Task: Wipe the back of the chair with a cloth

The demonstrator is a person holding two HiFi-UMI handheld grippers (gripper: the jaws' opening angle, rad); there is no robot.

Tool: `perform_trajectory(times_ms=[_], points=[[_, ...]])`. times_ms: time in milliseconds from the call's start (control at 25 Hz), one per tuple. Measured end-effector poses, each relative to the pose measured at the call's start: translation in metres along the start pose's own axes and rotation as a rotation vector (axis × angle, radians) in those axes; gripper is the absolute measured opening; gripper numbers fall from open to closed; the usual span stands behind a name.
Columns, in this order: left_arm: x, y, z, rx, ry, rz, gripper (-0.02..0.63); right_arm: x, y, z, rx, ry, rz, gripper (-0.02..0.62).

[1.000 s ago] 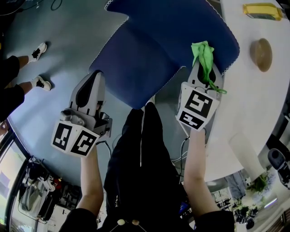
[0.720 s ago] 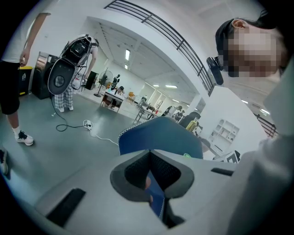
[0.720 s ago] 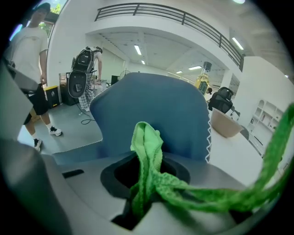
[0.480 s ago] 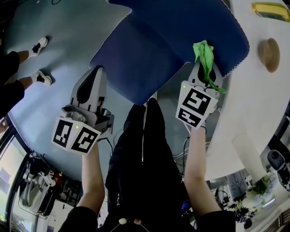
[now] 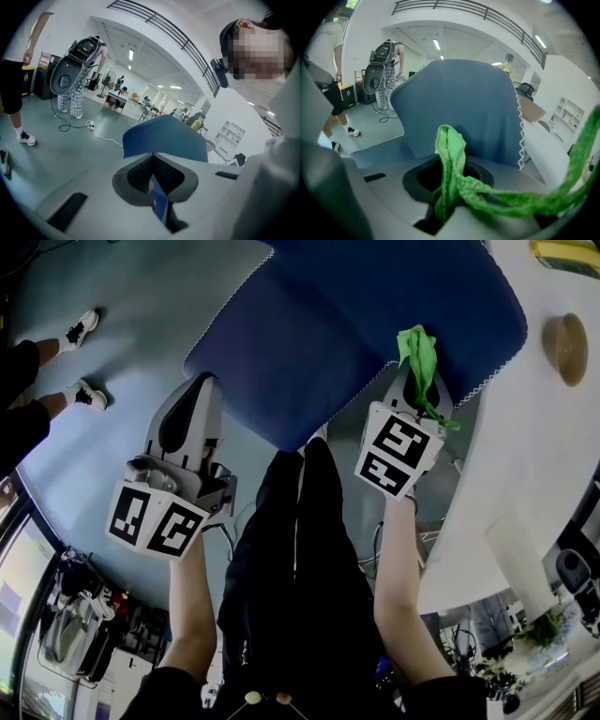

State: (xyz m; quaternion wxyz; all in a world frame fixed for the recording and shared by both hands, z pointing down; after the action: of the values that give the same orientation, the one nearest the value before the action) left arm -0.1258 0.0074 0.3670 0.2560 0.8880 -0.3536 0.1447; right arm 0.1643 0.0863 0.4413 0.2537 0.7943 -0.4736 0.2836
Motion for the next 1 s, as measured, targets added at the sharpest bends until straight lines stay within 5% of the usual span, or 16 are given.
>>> perform_trajectory(times_ms=[1000], points=[[0.000,0.002,-0.032,-0.017,0.032,0.027,0.002,0.063,0.013,-0.077,-0.019,0.168,0.019,0.044]])
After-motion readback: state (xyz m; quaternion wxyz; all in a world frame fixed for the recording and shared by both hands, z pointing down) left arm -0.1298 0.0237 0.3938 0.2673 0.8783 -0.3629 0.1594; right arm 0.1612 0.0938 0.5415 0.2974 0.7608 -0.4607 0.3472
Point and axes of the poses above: the fingertips, and each gripper's own axes: x forward along the fingers, y to its left, z out of its top, the point moved 9 cm from there along -x, backward along the fingers, and after that the axes turned 12 degrees about x, right-handed, at the moved point
